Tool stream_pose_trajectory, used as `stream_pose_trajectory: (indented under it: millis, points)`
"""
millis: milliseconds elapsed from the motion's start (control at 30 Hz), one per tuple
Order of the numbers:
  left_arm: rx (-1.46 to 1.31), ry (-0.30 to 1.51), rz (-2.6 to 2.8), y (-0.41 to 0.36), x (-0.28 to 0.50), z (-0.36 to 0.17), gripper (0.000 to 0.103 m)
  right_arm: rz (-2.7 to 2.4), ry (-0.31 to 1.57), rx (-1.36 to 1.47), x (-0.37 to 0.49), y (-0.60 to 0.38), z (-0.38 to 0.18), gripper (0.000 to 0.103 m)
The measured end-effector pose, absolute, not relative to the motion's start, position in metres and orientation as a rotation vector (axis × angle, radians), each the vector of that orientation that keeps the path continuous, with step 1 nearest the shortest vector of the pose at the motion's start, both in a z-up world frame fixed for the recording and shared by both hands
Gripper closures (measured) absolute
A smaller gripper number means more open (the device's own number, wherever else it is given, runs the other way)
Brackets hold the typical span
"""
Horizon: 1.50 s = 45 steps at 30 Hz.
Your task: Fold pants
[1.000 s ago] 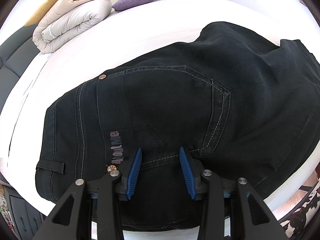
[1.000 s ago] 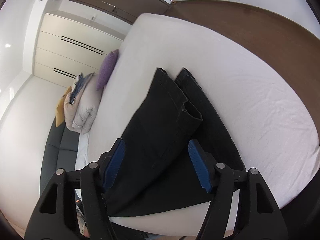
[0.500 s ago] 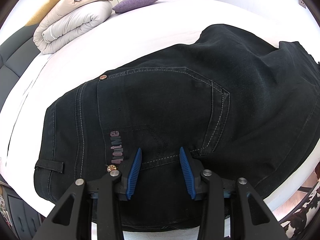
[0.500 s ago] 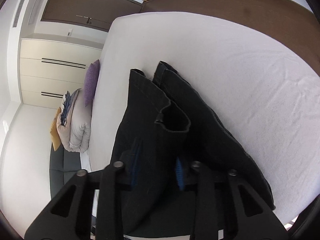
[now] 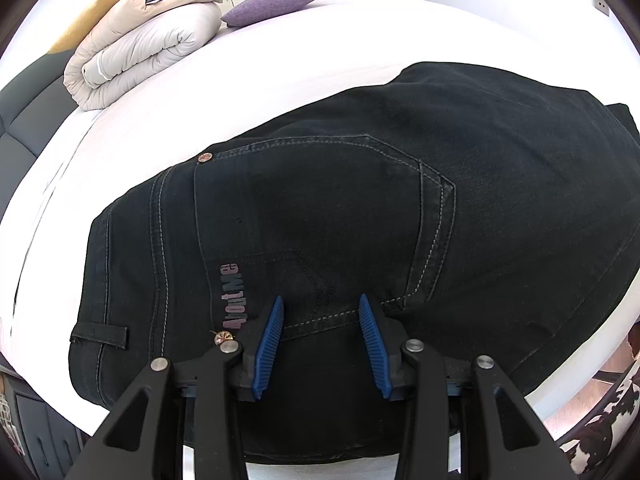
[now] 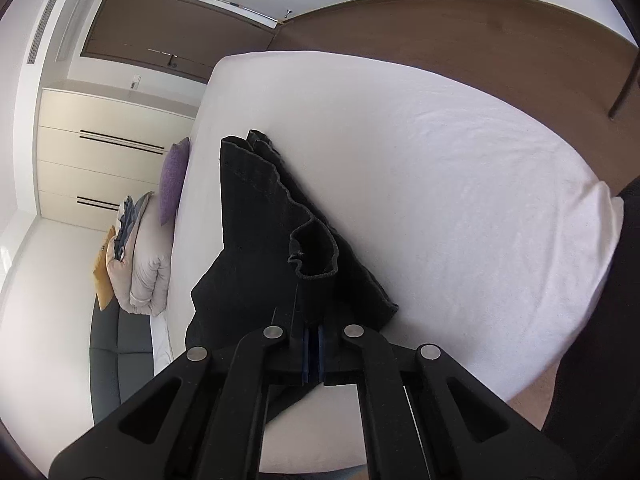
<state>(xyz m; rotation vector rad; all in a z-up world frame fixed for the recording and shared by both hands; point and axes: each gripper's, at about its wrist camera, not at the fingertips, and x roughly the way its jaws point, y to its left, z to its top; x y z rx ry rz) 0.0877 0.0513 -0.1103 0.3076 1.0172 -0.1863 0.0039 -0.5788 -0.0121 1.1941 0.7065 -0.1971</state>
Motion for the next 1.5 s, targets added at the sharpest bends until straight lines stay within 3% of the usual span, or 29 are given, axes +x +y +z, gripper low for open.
stream_pose_trajectory:
  millis: [833,967,1100,1200,1300,1500]
  points:
    - [0.272,0.989,-0.169,0.072,0.070,-0.115,0.049,-0.118,0.665,1.212,-0.015,-0.579,-0.017,0.102]
    - [0.264,0.973,-0.160,0.074,0.065,-0.115,0.049,-0.243,0.628,1.084,-0.030,-0.587,0.009,0.094]
    - [0.255,0.955,-0.148,0.077,0.058,-0.115,0.046,-0.378,0.549,0.946,-0.054,-0.600,0.054,0.094]
    - [0.265,0.951,-0.136,0.076,0.052,-0.114,0.046,-0.188,0.534,0.830,-0.032,-0.572,0.093,0.094]
    - [0.275,0.952,-0.128,0.075,0.049,-0.114,0.046,0.090,0.645,0.729,0.026,-0.503,0.108,0.094]
    - [0.263,0.958,-0.127,0.073,0.045,-0.113,0.045,0.398,0.890,0.548,0.122,-0.358,0.071,0.094]
